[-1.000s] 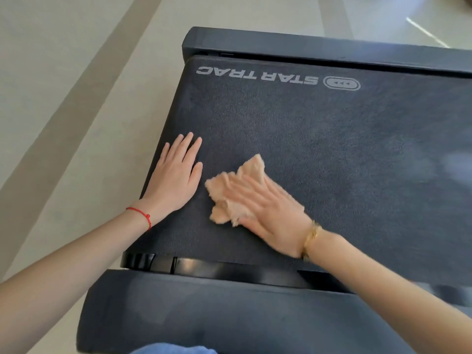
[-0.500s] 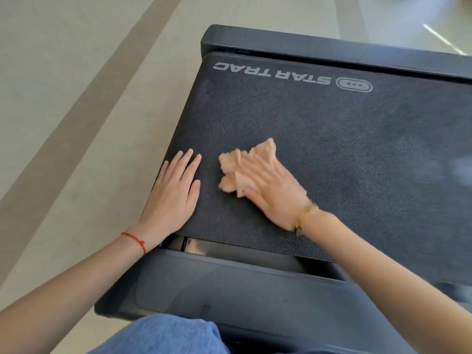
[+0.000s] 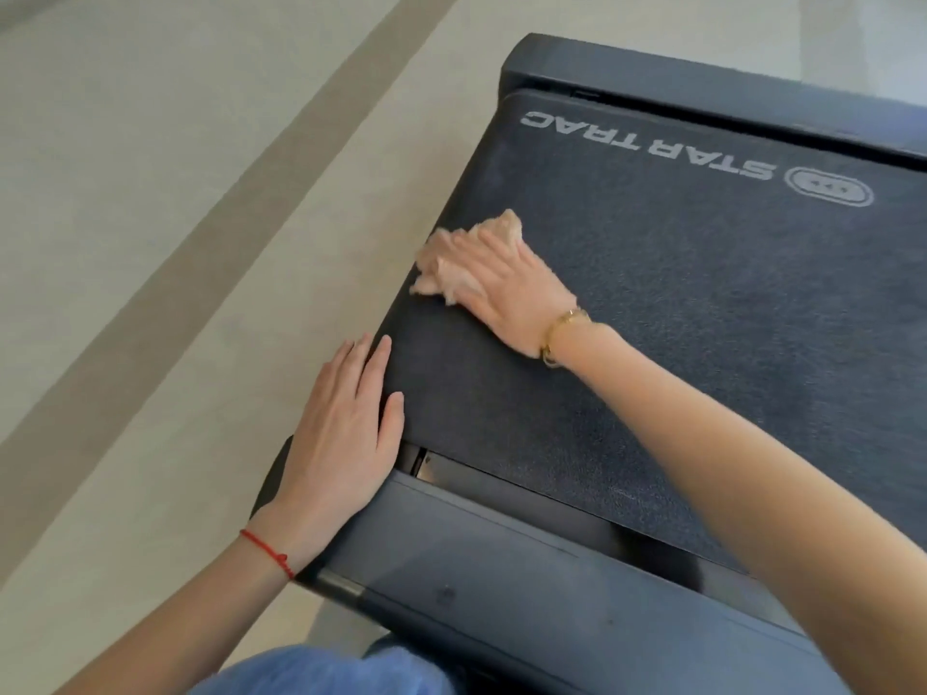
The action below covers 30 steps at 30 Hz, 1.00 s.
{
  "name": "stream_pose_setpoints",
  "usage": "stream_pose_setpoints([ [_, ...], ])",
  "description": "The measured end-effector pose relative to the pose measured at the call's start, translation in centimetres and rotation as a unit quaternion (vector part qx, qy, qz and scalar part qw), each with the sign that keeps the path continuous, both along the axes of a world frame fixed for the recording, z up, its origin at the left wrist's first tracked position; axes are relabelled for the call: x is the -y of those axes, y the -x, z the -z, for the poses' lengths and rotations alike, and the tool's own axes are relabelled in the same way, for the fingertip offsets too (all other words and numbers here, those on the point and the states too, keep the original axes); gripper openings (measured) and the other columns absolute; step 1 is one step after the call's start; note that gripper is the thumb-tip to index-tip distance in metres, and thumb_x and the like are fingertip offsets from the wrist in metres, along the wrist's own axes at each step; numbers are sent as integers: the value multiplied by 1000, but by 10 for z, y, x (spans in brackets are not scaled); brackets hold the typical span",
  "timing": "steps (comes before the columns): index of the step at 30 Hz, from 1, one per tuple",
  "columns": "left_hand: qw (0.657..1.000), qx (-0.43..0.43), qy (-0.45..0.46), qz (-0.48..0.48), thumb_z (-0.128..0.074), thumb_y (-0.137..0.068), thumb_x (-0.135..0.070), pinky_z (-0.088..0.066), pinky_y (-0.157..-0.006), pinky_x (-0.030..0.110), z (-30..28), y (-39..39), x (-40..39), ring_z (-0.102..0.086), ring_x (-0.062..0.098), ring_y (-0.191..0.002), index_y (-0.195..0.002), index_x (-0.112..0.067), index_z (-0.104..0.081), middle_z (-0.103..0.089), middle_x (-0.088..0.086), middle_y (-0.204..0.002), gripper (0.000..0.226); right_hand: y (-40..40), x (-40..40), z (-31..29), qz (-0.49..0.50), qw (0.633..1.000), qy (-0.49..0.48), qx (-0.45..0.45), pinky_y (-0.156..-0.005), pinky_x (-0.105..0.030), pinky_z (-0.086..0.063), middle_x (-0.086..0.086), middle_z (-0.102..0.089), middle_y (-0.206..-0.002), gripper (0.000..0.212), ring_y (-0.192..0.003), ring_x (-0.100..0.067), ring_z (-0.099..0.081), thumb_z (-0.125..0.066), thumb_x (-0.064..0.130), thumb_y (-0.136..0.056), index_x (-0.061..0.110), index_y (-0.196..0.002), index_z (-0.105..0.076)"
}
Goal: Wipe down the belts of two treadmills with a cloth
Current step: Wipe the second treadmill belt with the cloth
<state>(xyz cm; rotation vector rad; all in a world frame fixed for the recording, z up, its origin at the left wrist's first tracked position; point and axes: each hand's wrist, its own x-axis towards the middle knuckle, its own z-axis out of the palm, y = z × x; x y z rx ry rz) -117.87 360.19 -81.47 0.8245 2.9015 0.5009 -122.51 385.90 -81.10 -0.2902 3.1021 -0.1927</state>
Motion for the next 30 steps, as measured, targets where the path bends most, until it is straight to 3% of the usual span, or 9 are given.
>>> stream_pose_setpoints([
  [3, 1000, 11, -14, -17, -31, -105, -36, -15, -119, 28, -3, -3, -2, -23, 17, -149, -158, -15, -21, -25, 4, -162, 57, 13, 9, -5, 20, 999, 34, -6, -122, -44, 1, 0, -18, -162, 57, -151, -21, -5, -20, 45, -105, 18, -155, -17],
  [8, 999, 16, -36, -17, -41, -101, -30, -28, -112, 28, -4, -4, -5, -29, 17, -145, -155, -11, -27, -30, 5, -159, 58, -45, 22, 4, -144, 988, 54, -11, -123, -44, -3, 4, -19, -162, 55, -151, -18, -6, -26, 46, -104, 23, -154, -23],
  [13, 999, 21, -29, -19, -40, -103, -29, -21, -112, 23, -6, -4, -6, -24, 15, -146, -157, -13, -22, -25, 3, -161, 60, -7, -1, 5, -193, 981, 4, -18, -122, -49, -9, 0, -23, -160, 56, -150, -23, -14, -25, 45, -103, 18, -153, -27],
  [17, 999, 23, -28, -17, -37, -104, -31, -19, -113, 22, -6, -4, -6, -21, 13, -147, -157, -13, -21, -23, 1, -161, 58, 65, -39, -4, -76, 997, -6, -16, -120, -56, -5, -6, -29, -158, 55, -148, -29, -17, -23, 41, -105, 16, -154, -21],
  [20, 999, 22, -22, -20, -29, -102, -37, -21, -113, 22, -6, -4, -6, -21, 11, -146, -157, -14, -22, -23, -1, -161, 60, 124, -68, -9, 47, 999, -25, -10, -110, -65, -19, -14, -45, -143, 49, -136, -39, -36, -23, 31, -103, 14, -148, -32],
  [22, 999, 22, -19, -17, -28, -100, -39, -22, -113, 23, -5, -3, -7, -22, 11, -146, -157, -14, -23, -24, -2, -161, 63, 144, -79, -6, 145, 989, -2, -2, -116, -59, -10, -10, -37, -151, 54, -143, -32, -25, -20, 36, -103, 14, -152, -25],
  [24, 1000, 18, -19, -16, -27, -99, -40, -24, -113, 23, -5, -3, -7, -23, 12, -146, -156, -14, -24, -25, -2, -160, 63, 144, -72, -4, 168, 985, 25, -20, -120, -52, -5, -7, -32, -155, 54, -146, -29, -18, -20, 40, -103, 16, -151, -27],
  [27, 1000, 17, -16, -18, -26, -98, -41, -21, -113, 20, -3, -3, -6, -22, 10, -146, -157, -14, -23, -25, -3, -160, 64, 108, -42, -11, 53, 997, 11, -53, -114, -63, -9, -12, -50, -137, 37, -133, -40, -35, -19, 31, -103, 22, -131, -42],
  [30, 1000, 12, -18, -9, -27, -98, -40, -15, -113, 14, -3, -2, -6, -24, 12, -145, -156, -12, -24, -26, 0, -159, 65, 49, -11, -10, -61, 997, 20, -43, -118, -58, -1, -8, -48, -144, 47, -139, -38, -31, -21, 37, -103, 20, -143, -40],
])
